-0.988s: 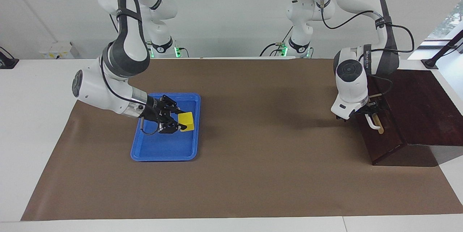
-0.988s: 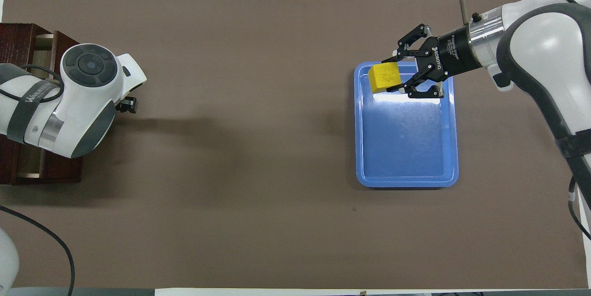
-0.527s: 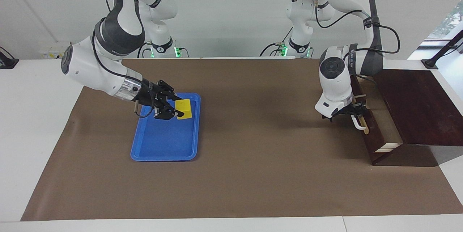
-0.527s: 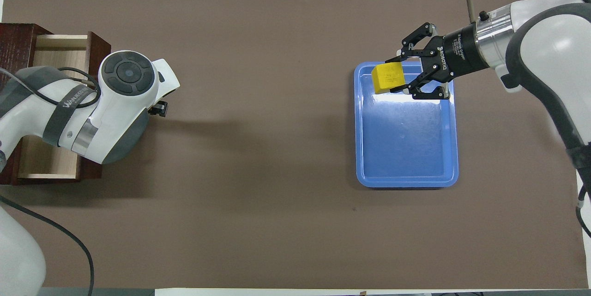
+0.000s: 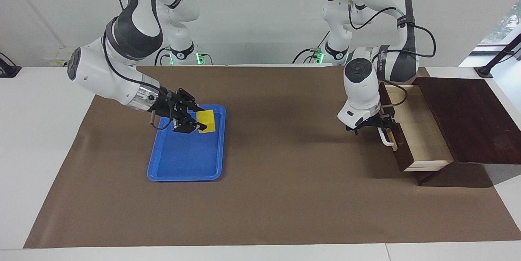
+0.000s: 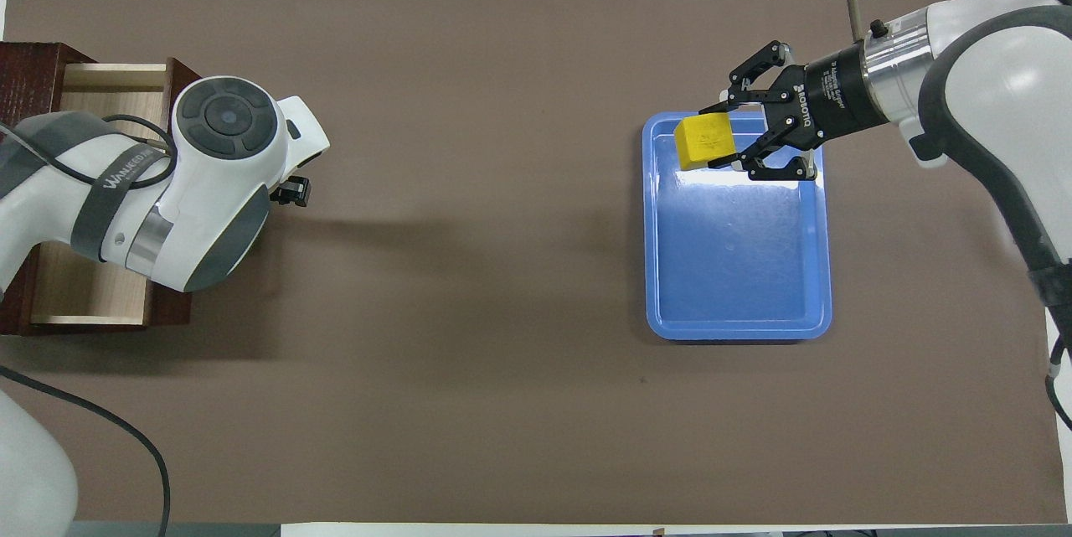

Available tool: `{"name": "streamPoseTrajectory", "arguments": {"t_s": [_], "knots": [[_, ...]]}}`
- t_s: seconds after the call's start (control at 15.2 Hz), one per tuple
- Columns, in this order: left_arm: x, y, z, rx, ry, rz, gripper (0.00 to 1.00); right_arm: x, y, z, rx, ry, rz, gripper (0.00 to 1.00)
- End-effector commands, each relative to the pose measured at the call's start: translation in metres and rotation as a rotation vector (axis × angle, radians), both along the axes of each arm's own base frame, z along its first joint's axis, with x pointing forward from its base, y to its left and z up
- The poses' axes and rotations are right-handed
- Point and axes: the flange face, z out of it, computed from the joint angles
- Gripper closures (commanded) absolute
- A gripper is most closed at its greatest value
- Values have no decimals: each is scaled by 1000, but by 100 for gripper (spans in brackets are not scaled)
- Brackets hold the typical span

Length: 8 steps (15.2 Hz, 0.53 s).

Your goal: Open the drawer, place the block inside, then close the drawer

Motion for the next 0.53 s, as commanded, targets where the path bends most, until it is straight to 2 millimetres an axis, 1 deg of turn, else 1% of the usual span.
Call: {"name": "streamPoseTrajectory", "arguments": {"t_s": [0.0, 0.13, 0.2, 0.33, 0.4, 0.46], "knots": [[7, -12, 67, -87, 5, 72, 0, -5, -2, 8, -18, 16, -8, 100], [6, -18, 97, -220, 25, 148, 0, -5, -2, 7, -16, 18, -7, 100], [1, -21, 112, -266, 25, 201, 0, -4, -1, 10, -15, 11, -7, 100], [-9, -30, 132, -338, -1, 375, 0, -5, 1, 11, -16, 19, -17, 100], [-15, -35, 139, -373, -9, 484, 0, -4, 3, 11, -16, 23, -31, 100], [-23, -47, 143, -392, -8, 590, 0, -6, 18, 12, -14, 30, -27, 100]]}}
